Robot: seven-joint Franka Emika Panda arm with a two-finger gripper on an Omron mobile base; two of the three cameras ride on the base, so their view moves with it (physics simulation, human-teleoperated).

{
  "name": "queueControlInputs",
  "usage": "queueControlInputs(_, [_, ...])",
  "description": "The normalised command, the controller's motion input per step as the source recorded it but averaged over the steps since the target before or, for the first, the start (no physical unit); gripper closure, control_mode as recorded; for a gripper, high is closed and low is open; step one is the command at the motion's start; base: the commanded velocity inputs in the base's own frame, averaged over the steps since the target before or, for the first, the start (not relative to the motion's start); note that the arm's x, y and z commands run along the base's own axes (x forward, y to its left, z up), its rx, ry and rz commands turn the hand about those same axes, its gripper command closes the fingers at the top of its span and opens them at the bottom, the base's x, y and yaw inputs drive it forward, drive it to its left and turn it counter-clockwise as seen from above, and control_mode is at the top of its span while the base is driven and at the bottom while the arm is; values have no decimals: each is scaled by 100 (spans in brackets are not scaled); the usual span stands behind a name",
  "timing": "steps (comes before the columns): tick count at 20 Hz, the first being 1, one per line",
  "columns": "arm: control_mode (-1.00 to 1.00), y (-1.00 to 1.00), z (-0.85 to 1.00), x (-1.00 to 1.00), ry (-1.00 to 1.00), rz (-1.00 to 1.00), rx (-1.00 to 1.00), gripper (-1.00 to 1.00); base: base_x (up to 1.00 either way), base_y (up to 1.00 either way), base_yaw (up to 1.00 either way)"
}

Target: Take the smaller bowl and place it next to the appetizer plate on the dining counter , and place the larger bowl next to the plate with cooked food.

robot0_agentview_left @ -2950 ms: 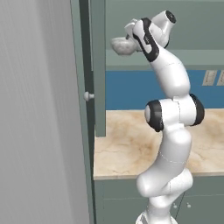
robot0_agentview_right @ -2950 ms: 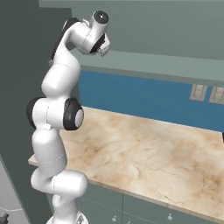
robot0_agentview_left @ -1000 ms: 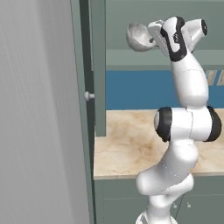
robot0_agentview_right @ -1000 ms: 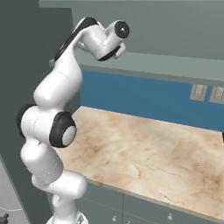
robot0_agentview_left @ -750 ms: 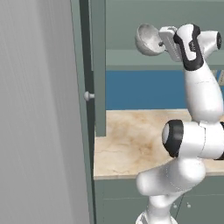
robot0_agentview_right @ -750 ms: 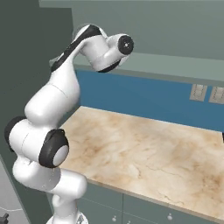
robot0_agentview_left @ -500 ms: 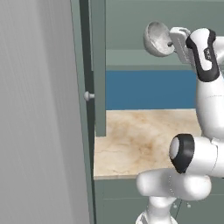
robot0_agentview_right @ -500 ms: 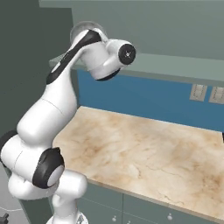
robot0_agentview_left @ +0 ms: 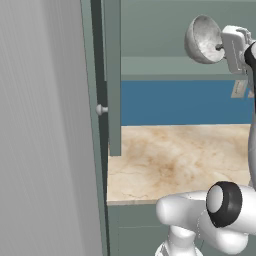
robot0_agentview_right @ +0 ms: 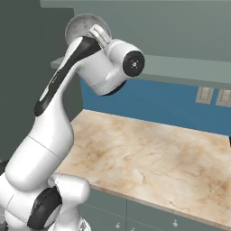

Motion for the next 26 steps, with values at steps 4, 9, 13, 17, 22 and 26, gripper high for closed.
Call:
queueControlInputs(4, [-100,0,2,-100,9,-11,-15,100,0,0,0])
queueControlInputs(9, [-100,0,0,-85,8,-25,-14,100,0,0,0])
queueControlInputs(13, [-100,-1,-8,-45,7,-48,-4,100,0,0,0])
queueControlInputs(17, [-100,0,-9,-30,14,-56,-6,100,0,0,0])
queueControlInputs(22, [-100,0,0,-23,15,-56,1,100,0,0,0])
queueControlInputs(26, [-100,-43,0,-19,17,-28,26,100,0,0,0])
